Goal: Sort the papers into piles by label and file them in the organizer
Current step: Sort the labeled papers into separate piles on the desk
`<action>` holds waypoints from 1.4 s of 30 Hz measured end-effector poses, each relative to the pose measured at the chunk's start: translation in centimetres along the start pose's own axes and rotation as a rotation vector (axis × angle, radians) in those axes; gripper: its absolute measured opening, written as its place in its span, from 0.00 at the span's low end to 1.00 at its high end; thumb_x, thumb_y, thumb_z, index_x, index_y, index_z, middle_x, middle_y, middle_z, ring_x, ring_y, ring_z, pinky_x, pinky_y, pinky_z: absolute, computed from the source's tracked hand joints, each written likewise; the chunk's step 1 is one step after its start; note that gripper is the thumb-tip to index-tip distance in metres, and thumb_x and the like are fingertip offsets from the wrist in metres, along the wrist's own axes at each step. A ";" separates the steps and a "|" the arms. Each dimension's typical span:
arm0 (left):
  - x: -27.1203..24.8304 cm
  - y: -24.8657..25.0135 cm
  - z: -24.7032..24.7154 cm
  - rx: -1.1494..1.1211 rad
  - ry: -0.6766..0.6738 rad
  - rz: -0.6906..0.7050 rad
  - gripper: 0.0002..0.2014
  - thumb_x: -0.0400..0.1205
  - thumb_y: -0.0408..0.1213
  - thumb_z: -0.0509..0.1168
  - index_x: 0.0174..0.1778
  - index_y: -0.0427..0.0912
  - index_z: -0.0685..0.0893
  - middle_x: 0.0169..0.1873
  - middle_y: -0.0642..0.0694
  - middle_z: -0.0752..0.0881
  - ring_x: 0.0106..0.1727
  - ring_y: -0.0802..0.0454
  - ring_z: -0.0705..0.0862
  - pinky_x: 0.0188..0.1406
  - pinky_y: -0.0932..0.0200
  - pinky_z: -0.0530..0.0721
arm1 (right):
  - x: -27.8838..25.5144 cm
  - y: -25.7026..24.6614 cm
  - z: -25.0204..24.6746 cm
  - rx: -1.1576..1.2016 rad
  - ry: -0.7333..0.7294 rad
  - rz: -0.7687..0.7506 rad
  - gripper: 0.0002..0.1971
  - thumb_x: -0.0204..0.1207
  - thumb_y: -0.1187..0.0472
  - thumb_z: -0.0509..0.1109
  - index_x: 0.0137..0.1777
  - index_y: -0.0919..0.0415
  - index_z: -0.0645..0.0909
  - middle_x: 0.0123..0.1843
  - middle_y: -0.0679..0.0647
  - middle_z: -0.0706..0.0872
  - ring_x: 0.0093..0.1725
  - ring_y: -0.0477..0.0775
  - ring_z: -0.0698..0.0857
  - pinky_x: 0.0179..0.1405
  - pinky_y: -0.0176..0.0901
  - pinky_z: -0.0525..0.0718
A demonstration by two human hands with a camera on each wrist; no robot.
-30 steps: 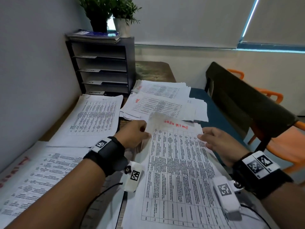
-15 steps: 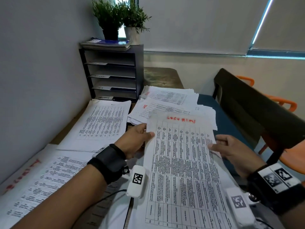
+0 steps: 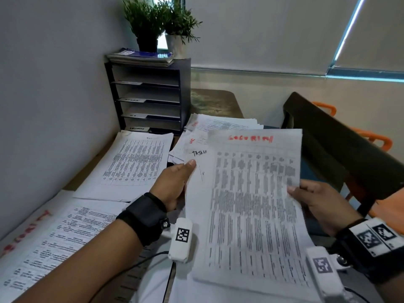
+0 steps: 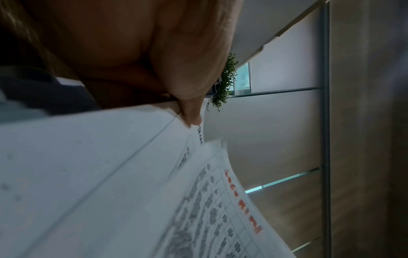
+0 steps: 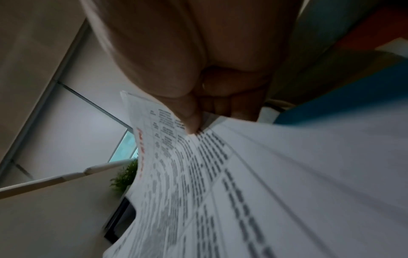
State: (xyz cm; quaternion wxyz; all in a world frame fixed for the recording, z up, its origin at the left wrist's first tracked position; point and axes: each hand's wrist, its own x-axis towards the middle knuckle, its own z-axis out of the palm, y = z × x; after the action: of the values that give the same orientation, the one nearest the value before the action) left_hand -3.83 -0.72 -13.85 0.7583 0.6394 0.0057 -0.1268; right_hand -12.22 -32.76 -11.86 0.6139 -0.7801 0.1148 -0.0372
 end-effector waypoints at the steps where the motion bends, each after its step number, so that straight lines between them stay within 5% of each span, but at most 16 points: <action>1: 0.2 -0.3 -0.2 0.026 0.003 0.002 0.19 0.86 0.51 0.67 0.57 0.36 0.90 0.54 0.34 0.92 0.58 0.31 0.89 0.65 0.26 0.81 | 0.2 -0.1 -0.7 -0.008 0.059 -0.018 0.09 0.82 0.60 0.69 0.55 0.59 0.89 0.52 0.64 0.93 0.48 0.63 0.93 0.51 0.57 0.89; 3: 0.3 -0.6 -0.6 0.089 0.003 -0.014 0.23 0.83 0.54 0.70 0.55 0.33 0.89 0.52 0.30 0.91 0.56 0.31 0.89 0.64 0.32 0.82 | 0.8 -0.5 -2.3 -0.029 0.156 -0.052 0.09 0.80 0.52 0.72 0.56 0.53 0.89 0.55 0.58 0.93 0.54 0.63 0.91 0.62 0.66 0.85; 5: 0.7 -1.0 -1.0 0.269 0.022 0.022 0.28 0.78 0.59 0.72 0.50 0.30 0.87 0.48 0.25 0.89 0.46 0.38 0.87 0.54 0.40 0.85 | 0.8 -1.2 -3.6 -0.044 0.225 -0.064 0.08 0.85 0.58 0.67 0.55 0.52 0.88 0.56 0.55 0.92 0.56 0.61 0.90 0.65 0.67 0.83; 7: 0.5 -0.2 -1.0 0.621 0.076 0.182 0.21 0.80 0.59 0.70 0.45 0.41 0.84 0.40 0.39 0.87 0.41 0.49 0.85 0.47 0.50 0.84 | 0.6 -1.9 -4.3 -0.135 0.234 -0.064 0.09 0.87 0.59 0.63 0.57 0.53 0.86 0.55 0.53 0.92 0.55 0.59 0.90 0.65 0.65 0.83; 8: 0.1 0.5 -0.6 0.717 0.129 0.262 0.18 0.81 0.60 0.68 0.52 0.49 0.81 0.44 0.48 0.86 0.45 0.54 0.84 0.48 0.53 0.83 | 0.4 -2.2 -4.1 -0.189 0.225 -0.069 0.09 0.87 0.57 0.63 0.58 0.53 0.85 0.55 0.52 0.92 0.55 0.58 0.90 0.64 0.64 0.83; 12: -0.8 3.9 0.2 0.326 0.006 0.278 0.37 0.76 0.71 0.65 0.74 0.50 0.77 0.64 0.55 0.85 0.62 0.57 0.86 0.63 0.46 0.86 | 0.5 -3.4 -0.5 -0.132 0.083 -0.082 0.12 0.88 0.65 0.60 0.61 0.58 0.84 0.53 0.53 0.92 0.50 0.50 0.91 0.46 0.45 0.88; 15: -0.8 5.3 -0.4 0.203 -0.091 0.252 0.21 0.83 0.57 0.68 0.69 0.52 0.83 0.62 0.49 0.90 0.59 0.47 0.90 0.53 0.45 0.90 | 1.3 -4.9 3.0 -0.068 -0.136 -0.089 0.13 0.88 0.69 0.58 0.63 0.62 0.83 0.55 0.55 0.93 0.53 0.50 0.92 0.46 0.41 0.89; 18: -1.3 6.0 -2.3 0.180 0.109 0.264 0.11 0.89 0.33 0.60 0.62 0.47 0.85 0.51 0.45 0.93 0.52 0.42 0.92 0.47 0.44 0.90 | 2.5 -5.9 5.4 -0.113 -0.228 -0.011 0.09 0.85 0.64 0.65 0.62 0.59 0.82 0.53 0.58 0.92 0.45 0.52 0.90 0.40 0.41 0.86; 19: -1.5 6.1 -3.4 0.158 0.175 0.238 0.11 0.89 0.32 0.59 0.60 0.46 0.84 0.48 0.46 0.94 0.51 0.40 0.92 0.48 0.40 0.89 | 2.9 -5.9 6.2 -0.138 -0.284 0.030 0.08 0.83 0.63 0.68 0.61 0.58 0.82 0.52 0.60 0.90 0.44 0.58 0.87 0.41 0.44 0.84; 21: -1.7 6.1 -6.1 0.160 0.318 0.210 0.07 0.87 0.32 0.61 0.55 0.44 0.83 0.40 0.50 0.92 0.43 0.44 0.90 0.41 0.50 0.88 | 3.4 -5.6 7.9 -0.256 -0.378 0.042 0.07 0.80 0.63 0.70 0.56 0.58 0.83 0.44 0.64 0.85 0.39 0.61 0.76 0.34 0.44 0.75; 23: -2.2 5.8 -8.7 0.233 0.467 0.248 0.11 0.84 0.36 0.66 0.61 0.41 0.81 0.48 0.49 0.87 0.45 0.51 0.85 0.42 0.59 0.83 | 3.4 -5.4 10.3 -0.433 -0.408 -0.047 0.03 0.82 0.65 0.68 0.52 0.58 0.81 0.34 0.58 0.81 0.31 0.58 0.72 0.26 0.41 0.68; 28: -3.7 7.1 -12.1 0.641 0.799 0.445 0.24 0.81 0.45 0.67 0.73 0.44 0.72 0.71 0.43 0.73 0.71 0.46 0.74 0.74 0.47 0.74 | 3.0 -6.8 18.1 -0.755 -0.499 -0.259 0.04 0.81 0.61 0.69 0.51 0.51 0.77 0.39 0.48 0.81 0.40 0.55 0.78 0.42 0.48 0.74; 32: -4.3 8.0 -10.8 0.666 0.701 0.508 0.25 0.83 0.46 0.67 0.75 0.45 0.70 0.72 0.44 0.71 0.72 0.48 0.74 0.75 0.47 0.74 | 1.9 -8.0 23.9 -0.873 -0.625 -0.306 0.05 0.81 0.60 0.70 0.55 0.55 0.81 0.46 0.48 0.86 0.46 0.52 0.84 0.45 0.44 0.78; 35: -4.3 7.3 -9.1 0.666 0.601 0.491 0.25 0.83 0.45 0.68 0.74 0.44 0.71 0.71 0.43 0.73 0.70 0.47 0.76 0.73 0.51 0.76 | 1.6 -8.7 26.1 -0.850 -0.621 -0.344 0.09 0.81 0.57 0.70 0.60 0.53 0.83 0.44 0.42 0.85 0.42 0.38 0.86 0.43 0.36 0.79; 38: -4.4 6.0 -7.9 0.723 0.441 0.387 0.24 0.83 0.46 0.68 0.74 0.45 0.72 0.68 0.44 0.77 0.66 0.49 0.79 0.67 0.51 0.80 | 2.5 -9.2 24.3 -0.673 -0.504 -0.301 0.11 0.81 0.58 0.69 0.61 0.55 0.86 0.49 0.50 0.92 0.48 0.51 0.91 0.57 0.51 0.88; 42: -4.5 4.1 -5.5 0.861 0.155 0.265 0.21 0.84 0.47 0.67 0.71 0.44 0.74 0.54 0.51 0.83 0.54 0.52 0.84 0.48 0.57 0.81 | 3.3 -8.4 16.9 -0.389 -0.339 -0.160 0.06 0.82 0.65 0.68 0.53 0.59 0.86 0.51 0.61 0.91 0.50 0.56 0.90 0.49 0.47 0.88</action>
State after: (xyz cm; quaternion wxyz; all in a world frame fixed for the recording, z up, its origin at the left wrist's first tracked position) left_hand -6.54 6.13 -10.08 0.4306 0.8991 -0.0726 0.0285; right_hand -4.57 -15.62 -8.15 0.4580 -0.8851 -0.0470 0.0683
